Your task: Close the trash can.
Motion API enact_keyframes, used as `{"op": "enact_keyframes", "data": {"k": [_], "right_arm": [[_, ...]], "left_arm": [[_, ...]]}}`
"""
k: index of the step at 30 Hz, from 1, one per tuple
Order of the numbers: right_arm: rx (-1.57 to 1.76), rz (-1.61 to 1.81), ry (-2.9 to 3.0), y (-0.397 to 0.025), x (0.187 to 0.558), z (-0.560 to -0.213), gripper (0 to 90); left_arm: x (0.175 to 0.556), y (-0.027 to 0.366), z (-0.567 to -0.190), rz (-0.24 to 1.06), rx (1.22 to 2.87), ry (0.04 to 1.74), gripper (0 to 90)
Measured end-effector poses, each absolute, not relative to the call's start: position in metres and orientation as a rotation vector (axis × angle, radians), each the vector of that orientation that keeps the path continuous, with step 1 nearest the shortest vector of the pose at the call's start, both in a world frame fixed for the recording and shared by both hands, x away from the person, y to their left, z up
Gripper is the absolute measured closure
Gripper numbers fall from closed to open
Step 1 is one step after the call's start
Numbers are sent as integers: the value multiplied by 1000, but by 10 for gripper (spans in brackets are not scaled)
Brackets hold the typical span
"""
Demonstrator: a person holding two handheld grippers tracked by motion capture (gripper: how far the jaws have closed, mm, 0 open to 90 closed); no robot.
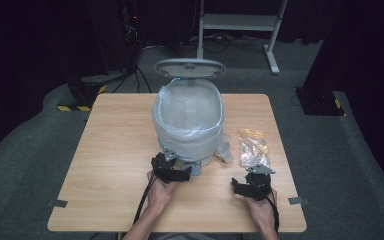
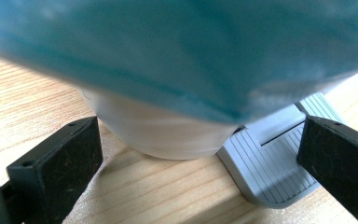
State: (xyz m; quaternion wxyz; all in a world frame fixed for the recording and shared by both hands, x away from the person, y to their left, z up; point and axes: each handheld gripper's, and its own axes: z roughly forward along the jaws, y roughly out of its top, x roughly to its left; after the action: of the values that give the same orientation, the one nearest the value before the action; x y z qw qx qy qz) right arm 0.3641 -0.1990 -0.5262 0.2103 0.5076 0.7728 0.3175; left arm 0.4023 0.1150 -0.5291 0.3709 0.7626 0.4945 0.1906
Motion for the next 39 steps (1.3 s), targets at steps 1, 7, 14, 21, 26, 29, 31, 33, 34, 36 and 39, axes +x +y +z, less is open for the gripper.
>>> {"op": "enact_keyframes", "data": {"k": [1, 7, 14, 21, 26, 29, 31, 33, 34, 36, 39], "right_arm": [[1412, 907, 2149, -201, 363, -525, 213], [1351, 1020, 2141, -204, 350, -515, 233], [1299, 1085, 2145, -203, 349, -505, 251], [1292, 1134, 2146, -190, 364, -501, 291], [1268, 1131, 2158, -181, 372, -497, 310], [1258, 1152, 2152, -174, 384, -490, 326], [1256, 1157, 2146, -171, 391, -488, 334], [1263, 1157, 2145, -169, 398, -486, 339], [1263, 1157, 2145, -169, 398, -486, 339], [1270, 1156, 2146, -166, 404, -485, 346], [1270, 1145, 2152, -161, 413, -482, 391]], "left_arm": [[403, 115, -529, 482, 1953, 1270, 3], [403, 116, -529, 479, 1954, 1271, 3], [404, 117, -529, 470, 1956, 1272, 3], [404, 117, -530, 452, 1949, 1282, 4], [404, 117, -530, 458, 1953, 1278, 5], [404, 117, -529, 461, 1953, 1279, 5], [404, 117, -529, 461, 1952, 1280, 6], [404, 117, -529, 461, 1952, 1280, 7], [404, 117, -529, 461, 1952, 1280, 7], [404, 117, -529, 462, 1952, 1281, 7], [404, 117, -529, 463, 1955, 1280, 7]]}}
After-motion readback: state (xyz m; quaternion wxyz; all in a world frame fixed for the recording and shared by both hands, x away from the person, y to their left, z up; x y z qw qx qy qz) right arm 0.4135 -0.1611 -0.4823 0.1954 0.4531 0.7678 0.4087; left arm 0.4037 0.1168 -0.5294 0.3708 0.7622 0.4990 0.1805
